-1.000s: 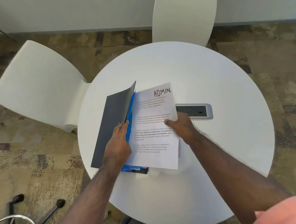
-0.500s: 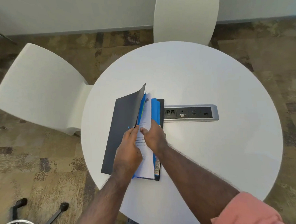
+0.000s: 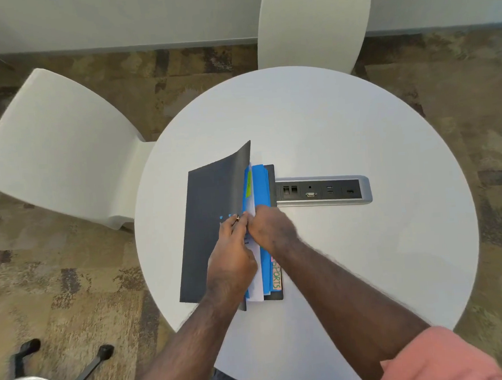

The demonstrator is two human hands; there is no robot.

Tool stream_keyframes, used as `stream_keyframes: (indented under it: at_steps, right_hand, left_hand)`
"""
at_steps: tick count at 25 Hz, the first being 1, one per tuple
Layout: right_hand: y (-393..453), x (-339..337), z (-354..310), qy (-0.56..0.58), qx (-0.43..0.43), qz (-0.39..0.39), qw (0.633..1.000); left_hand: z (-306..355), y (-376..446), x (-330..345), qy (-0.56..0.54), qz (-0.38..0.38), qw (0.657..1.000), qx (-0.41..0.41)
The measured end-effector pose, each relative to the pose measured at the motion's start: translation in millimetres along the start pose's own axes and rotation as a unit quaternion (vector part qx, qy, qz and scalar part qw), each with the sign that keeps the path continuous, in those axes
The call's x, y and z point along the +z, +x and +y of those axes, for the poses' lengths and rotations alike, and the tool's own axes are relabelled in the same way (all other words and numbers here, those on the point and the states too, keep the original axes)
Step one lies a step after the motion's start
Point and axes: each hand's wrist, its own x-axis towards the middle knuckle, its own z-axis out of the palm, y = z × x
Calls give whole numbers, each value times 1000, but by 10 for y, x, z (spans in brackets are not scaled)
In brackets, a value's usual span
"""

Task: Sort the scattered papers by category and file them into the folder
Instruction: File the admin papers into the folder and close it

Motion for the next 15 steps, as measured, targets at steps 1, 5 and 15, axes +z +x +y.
stream_keyframes:
  at_steps: [1, 5, 15]
  right_hand:
    - [0, -92, 79, -32, 0, 40, 999]
    - [6, -212, 577, 10, 25, 54, 998]
    - [32, 187, 934, 88, -10, -23, 996]
  left_hand:
    - [-8, 17, 65, 24, -12, 1000, -7]
    - [33, 70, 401, 134, -64, 989, -20]
    - [-69, 115, 696, 163, -101, 981, -14]
